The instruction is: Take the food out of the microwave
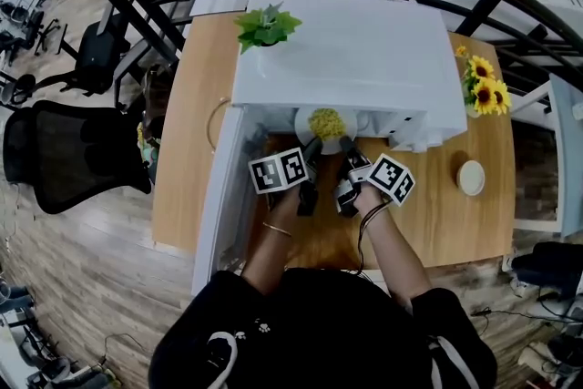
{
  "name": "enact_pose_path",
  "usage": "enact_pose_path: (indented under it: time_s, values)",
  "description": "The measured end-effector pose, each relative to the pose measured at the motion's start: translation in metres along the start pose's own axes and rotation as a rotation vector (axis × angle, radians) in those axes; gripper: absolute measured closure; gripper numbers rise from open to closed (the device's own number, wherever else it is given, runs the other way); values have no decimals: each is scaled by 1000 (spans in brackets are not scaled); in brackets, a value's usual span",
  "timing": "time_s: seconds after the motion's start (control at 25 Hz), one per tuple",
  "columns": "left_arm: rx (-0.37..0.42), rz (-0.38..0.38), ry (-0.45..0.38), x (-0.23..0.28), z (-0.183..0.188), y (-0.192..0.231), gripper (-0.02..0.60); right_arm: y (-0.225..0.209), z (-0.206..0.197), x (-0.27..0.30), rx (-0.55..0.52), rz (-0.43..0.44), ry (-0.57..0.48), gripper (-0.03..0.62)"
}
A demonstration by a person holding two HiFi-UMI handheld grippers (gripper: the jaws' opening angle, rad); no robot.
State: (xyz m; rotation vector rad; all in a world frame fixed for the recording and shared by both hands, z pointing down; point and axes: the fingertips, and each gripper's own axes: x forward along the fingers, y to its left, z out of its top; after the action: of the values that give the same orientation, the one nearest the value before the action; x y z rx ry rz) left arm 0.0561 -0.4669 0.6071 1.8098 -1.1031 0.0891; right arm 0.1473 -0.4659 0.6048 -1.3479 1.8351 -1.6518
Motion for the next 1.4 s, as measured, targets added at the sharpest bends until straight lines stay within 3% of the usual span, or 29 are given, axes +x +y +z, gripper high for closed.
enact_pose_path:
  time_s: [0.56, 1.4]
  values:
    - [-5, -84, -100, -42, -7, -43, 483, 27, -3, -50, 89, 98, -66, 563]
    - [83, -132, -181, -130, -74, -111, 482, 57, -38, -170, -21, 211, -49, 557]
